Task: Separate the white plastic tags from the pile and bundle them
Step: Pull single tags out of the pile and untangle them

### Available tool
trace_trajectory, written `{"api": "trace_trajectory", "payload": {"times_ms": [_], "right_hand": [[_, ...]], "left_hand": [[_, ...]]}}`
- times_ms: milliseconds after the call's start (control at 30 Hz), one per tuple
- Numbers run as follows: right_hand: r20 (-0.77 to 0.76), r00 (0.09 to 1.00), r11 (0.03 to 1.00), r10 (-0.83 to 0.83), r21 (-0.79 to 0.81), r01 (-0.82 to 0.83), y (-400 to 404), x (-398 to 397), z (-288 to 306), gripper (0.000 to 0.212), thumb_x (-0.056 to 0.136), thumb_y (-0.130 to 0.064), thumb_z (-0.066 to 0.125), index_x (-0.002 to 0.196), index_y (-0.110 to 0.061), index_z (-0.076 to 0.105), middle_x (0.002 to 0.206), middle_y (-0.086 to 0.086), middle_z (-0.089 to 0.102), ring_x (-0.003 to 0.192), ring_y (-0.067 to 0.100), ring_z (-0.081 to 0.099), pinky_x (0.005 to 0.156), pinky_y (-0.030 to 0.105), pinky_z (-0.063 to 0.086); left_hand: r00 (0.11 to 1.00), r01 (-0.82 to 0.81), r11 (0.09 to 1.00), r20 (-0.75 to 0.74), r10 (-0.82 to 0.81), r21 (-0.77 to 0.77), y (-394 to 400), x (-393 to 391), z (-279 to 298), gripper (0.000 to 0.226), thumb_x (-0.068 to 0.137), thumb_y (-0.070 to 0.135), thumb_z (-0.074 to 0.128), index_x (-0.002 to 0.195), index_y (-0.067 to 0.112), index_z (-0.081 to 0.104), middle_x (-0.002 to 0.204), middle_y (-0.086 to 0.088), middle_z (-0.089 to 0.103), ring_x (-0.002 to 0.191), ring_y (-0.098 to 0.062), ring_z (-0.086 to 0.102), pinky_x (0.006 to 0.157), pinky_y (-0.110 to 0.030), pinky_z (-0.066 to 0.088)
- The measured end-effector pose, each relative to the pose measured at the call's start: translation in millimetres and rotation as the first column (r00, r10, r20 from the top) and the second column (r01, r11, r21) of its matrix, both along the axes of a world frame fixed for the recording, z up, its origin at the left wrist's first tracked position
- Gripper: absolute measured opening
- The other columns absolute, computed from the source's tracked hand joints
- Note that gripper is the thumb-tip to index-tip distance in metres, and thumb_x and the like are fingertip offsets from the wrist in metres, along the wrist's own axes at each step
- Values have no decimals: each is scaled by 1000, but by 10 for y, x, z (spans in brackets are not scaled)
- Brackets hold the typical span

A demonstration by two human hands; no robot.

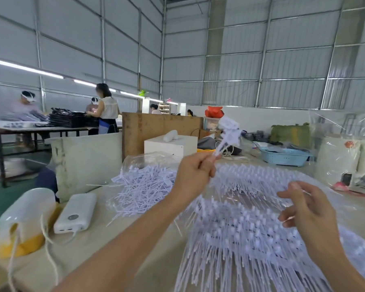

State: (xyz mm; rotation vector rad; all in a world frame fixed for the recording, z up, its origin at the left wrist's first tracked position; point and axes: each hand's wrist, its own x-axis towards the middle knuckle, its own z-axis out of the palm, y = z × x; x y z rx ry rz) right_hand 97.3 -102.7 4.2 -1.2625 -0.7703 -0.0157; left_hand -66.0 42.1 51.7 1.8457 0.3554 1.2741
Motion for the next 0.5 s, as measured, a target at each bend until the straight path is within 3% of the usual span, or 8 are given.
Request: {"api": "trace_trajectory", "payload": {"times_ms": [67, 133, 167, 233, 300, 500], "right_hand": [[-19, 1000, 999, -6, -51, 5, 20, 14, -43, 26, 89, -36, 57, 106, -18, 54, 88, 0, 68, 38, 14, 54, 35, 20, 44], [-31, 999, 994, -8, -105, 5, 35, 28, -73, 25, 89, -33, 57, 108, -17, 53, 92, 3, 67, 38, 15, 55, 35, 21, 45], [-36, 999, 992, -6, -128, 2, 42, 36, -83, 23, 90, -30, 58, 108, -18, 52, 93, 5, 67, 38, 16, 56, 36, 24, 45], [-41, 999, 985, -5, -170, -2, 57, 53, -101, 21, 90, -23, 59, 109, -17, 53, 92, 8, 66, 41, 21, 56, 39, 28, 44], [-47, 999, 976, -3, -217, -7, 74, 64, -118, 20, 90, -15, 60, 110, -15, 54, 91, 10, 67, 43, 26, 55, 42, 29, 44], [-24, 1000, 952, -2, -307, -5, 106, 54, -150, 20, 88, -6, 62, 105, -12, 56, 88, 10, 66, 42, 26, 56, 43, 31, 45]], "left_hand": [[978, -201, 979, 54, 200, 18, 360, -287, 21, 27, 98, 8, 47, 82, 7, 70, 52, 12, 56, 42, 3, 45, 47, -11, 35], [910, -395, 915, -106, 402, 80, 715, -594, -55, 27, 97, 5, 48, 81, 2, 70, 56, 2, 57, 49, 5, 52, 51, -8, 37], [835, -470, 873, -257, 487, 125, 893, -732, -138, 27, 96, 4, 48, 79, 2, 69, 61, -4, 60, 59, 2, 58, 56, -10, 40], [610, -566, 802, -556, 564, 193, 1199, -953, -334, 26, 95, 5, 45, 89, 0, 70, 87, -15, 67, 88, -23, 64, 74, -23, 46], [411, -596, 756, -705, 577, 271, 1360, -1066, -486, 28, 94, 5, 43, 106, -2, 66, 111, -17, 65, 106, -31, 60, 86, -29, 44], [136, -565, 644, -712, 689, 516, 1545, -916, -456, 30, 96, 3, 38, 118, 1, 58, 124, -14, 60, 115, -26, 57, 92, -28, 44]]}}
